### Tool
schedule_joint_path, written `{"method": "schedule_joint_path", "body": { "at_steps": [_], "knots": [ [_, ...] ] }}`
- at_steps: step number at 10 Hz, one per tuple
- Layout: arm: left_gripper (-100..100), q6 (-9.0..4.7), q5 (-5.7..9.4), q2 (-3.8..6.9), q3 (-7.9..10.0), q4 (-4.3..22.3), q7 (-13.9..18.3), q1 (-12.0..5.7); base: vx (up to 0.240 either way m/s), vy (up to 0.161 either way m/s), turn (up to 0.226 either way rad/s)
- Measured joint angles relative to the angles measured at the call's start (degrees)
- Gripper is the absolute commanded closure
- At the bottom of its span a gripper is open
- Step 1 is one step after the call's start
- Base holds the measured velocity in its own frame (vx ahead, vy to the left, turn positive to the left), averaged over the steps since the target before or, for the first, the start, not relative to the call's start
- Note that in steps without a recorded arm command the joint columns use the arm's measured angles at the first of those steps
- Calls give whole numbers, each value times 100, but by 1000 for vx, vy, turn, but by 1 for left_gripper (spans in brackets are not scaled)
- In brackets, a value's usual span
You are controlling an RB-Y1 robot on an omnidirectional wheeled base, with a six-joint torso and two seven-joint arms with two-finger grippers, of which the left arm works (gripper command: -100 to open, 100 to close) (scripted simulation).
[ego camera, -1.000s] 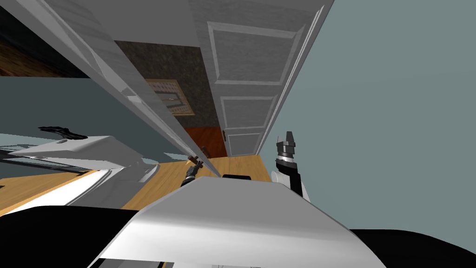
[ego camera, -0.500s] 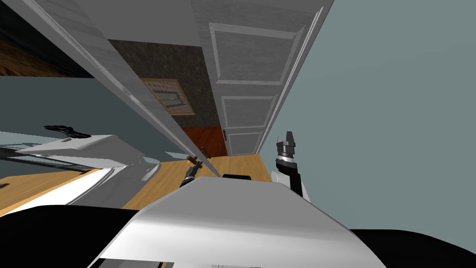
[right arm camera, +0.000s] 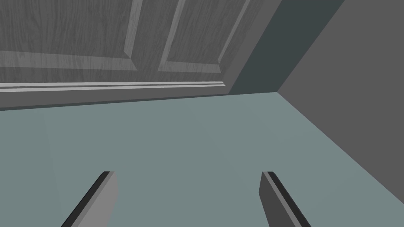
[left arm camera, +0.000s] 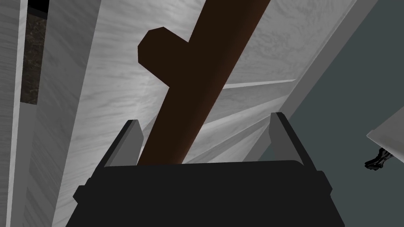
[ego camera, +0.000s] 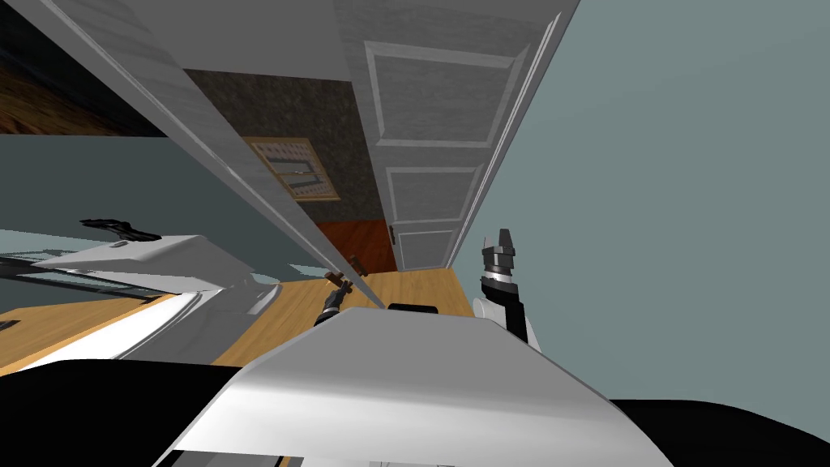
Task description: Pull the door open
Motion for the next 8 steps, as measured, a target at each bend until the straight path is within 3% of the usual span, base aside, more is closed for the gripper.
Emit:
{"method": "schedule_joint_path", "body": {
  "at_steps": [1,2,3,8],
  "knots": [
    [100,7,4,-7,-2,-24,16,12,-8,9,4],
    [100,114,4,-57,-7,-246,14,113,-23,5,-3],
    [100,185,20,-56,-27,-304,61,121,-30,5,-17],
    [100,171,149,42,-113,-220,505,137,-25,4,-9]
  ]
}}
